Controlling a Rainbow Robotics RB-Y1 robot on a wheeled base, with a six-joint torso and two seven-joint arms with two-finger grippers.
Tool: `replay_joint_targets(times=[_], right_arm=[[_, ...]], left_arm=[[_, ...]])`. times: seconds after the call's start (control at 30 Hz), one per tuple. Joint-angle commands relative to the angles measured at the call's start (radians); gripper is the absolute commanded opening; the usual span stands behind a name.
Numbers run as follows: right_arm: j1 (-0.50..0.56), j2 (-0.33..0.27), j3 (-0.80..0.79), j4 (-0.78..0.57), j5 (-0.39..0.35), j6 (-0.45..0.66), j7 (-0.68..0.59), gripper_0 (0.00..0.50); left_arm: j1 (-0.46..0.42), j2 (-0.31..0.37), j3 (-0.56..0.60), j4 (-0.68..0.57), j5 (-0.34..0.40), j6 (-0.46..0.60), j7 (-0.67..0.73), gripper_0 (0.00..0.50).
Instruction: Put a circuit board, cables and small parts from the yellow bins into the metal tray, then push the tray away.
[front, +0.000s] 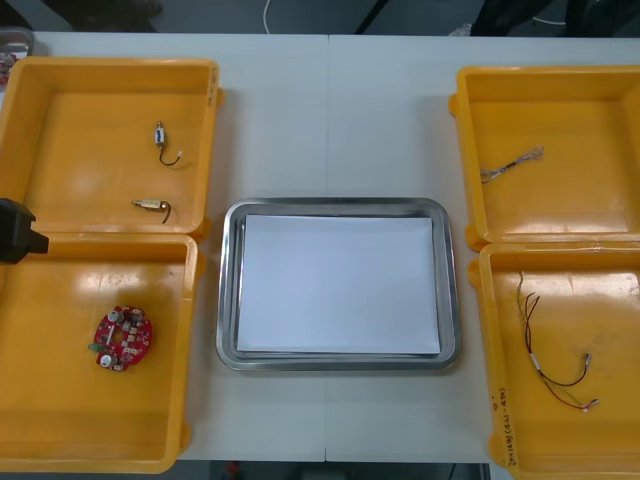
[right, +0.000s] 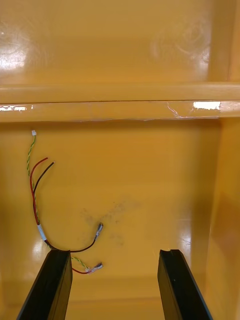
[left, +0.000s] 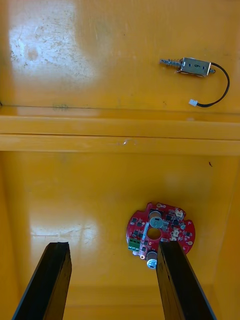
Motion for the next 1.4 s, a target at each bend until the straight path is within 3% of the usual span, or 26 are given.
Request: replay_joint_targets(times=[0.03, 1.4], right_arm=[[0.017, -0.003, -0.022, -0.025, 0.007, 0.003, -0.026, 0.5], [0.017, -0.003, -0.022, -0.025, 0.007, 0.003, -0.026, 0.5]], left_arm=[[0.014, -0.008, -0.01, -0.032, 0.006, 0.006, -0.092, 0.5], [0.014, -0.008, -0.01, -0.032, 0.006, 0.006, -0.092, 0.5]])
